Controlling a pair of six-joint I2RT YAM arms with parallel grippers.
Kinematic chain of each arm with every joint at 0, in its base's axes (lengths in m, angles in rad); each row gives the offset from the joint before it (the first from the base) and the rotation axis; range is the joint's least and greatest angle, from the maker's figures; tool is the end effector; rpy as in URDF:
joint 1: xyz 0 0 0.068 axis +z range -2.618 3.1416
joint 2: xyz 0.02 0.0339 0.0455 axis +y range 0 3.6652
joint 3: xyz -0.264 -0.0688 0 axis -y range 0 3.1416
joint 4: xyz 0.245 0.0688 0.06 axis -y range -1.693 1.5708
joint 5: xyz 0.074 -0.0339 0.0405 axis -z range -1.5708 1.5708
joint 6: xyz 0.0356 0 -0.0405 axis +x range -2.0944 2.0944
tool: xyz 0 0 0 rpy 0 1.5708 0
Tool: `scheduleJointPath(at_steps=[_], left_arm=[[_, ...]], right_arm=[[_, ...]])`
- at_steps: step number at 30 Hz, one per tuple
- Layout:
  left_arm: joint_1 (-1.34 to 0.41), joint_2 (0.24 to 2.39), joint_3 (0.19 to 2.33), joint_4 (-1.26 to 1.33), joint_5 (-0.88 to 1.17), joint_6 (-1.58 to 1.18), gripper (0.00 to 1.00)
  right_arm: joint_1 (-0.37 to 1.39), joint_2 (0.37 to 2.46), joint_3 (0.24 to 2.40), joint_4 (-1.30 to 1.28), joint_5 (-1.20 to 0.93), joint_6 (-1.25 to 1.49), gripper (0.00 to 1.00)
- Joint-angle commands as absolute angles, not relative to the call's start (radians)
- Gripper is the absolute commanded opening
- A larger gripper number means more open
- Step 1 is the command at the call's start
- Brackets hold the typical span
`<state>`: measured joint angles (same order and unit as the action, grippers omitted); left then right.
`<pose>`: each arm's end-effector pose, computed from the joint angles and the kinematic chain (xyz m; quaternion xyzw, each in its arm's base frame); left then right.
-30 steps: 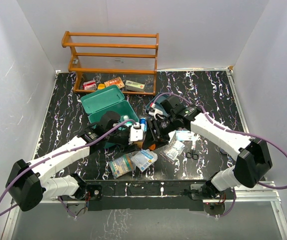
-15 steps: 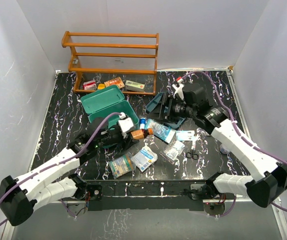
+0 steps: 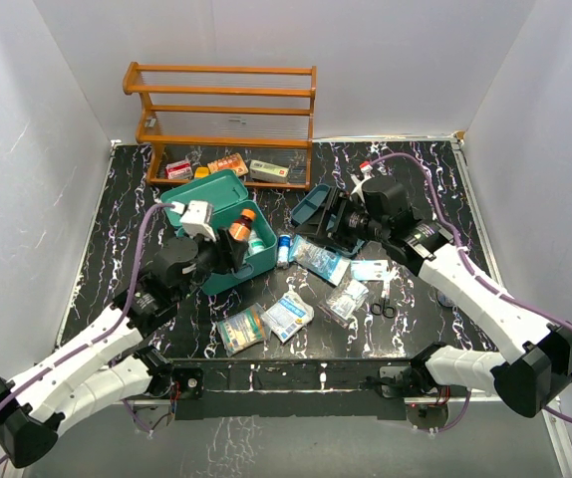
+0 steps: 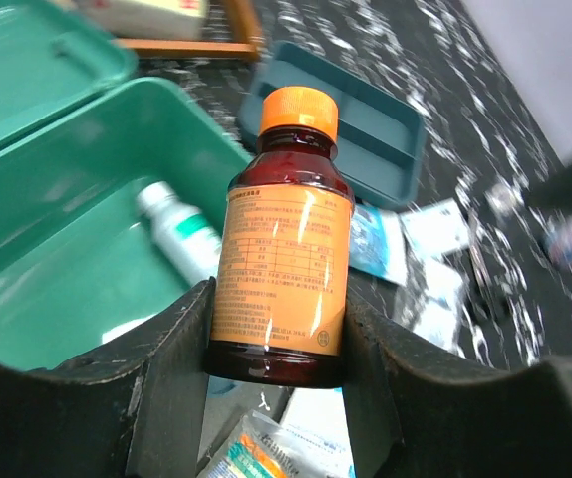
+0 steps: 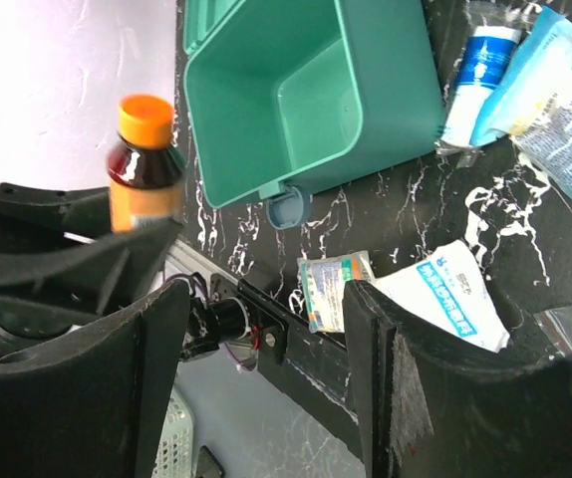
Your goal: Organize the medicine kit
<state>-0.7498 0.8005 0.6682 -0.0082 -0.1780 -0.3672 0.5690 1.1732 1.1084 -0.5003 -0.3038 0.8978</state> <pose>0.1469 -0.1282 0.3149 0.0858 0.7494 -0.2892 0.5894 0.2111 0.1476 0.3431 0.0698 0.8664 0.4174 0.2651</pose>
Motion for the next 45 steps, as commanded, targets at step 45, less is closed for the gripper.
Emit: scheduleJointPath(at_steps=[45], left_arm=[[-0.489,1.352,0.852,-0.137,-0.227,-0.698,0.7]], right_arm=[[0.57,1.553,1.3,-0.574,0.134,0.596,0.56]])
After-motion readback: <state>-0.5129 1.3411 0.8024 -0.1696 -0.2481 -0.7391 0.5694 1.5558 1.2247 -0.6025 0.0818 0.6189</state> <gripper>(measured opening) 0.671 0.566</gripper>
